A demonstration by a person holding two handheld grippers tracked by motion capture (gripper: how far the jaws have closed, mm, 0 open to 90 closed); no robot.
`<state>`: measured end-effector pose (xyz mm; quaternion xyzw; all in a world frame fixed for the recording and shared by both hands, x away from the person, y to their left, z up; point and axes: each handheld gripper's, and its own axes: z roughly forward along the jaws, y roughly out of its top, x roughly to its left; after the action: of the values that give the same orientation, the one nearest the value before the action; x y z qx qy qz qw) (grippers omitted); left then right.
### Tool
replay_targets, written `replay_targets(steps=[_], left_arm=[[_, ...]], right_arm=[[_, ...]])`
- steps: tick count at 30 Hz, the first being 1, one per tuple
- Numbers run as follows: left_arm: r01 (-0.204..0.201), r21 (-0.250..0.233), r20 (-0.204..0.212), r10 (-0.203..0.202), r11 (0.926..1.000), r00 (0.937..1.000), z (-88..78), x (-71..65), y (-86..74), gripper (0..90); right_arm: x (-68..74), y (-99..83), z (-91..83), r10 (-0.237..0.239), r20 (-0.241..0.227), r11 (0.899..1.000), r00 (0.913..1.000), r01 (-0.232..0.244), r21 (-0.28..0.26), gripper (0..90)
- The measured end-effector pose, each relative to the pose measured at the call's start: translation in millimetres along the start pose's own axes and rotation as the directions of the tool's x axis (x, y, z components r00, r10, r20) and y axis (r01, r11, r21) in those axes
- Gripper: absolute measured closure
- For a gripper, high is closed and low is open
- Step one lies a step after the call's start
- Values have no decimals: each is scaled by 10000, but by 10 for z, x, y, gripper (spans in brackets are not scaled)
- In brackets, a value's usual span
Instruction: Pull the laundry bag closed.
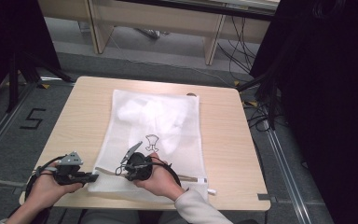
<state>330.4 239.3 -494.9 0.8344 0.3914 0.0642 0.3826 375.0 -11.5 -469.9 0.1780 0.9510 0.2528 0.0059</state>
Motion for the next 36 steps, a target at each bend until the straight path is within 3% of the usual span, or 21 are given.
replay_targets(steps=[36], left_arm=[[-6,185,42,5,9998,10000,-8,8,7,846]], right_arm=[[-29,-58,-113,70,134,10000,9999,-70,-34,825]])
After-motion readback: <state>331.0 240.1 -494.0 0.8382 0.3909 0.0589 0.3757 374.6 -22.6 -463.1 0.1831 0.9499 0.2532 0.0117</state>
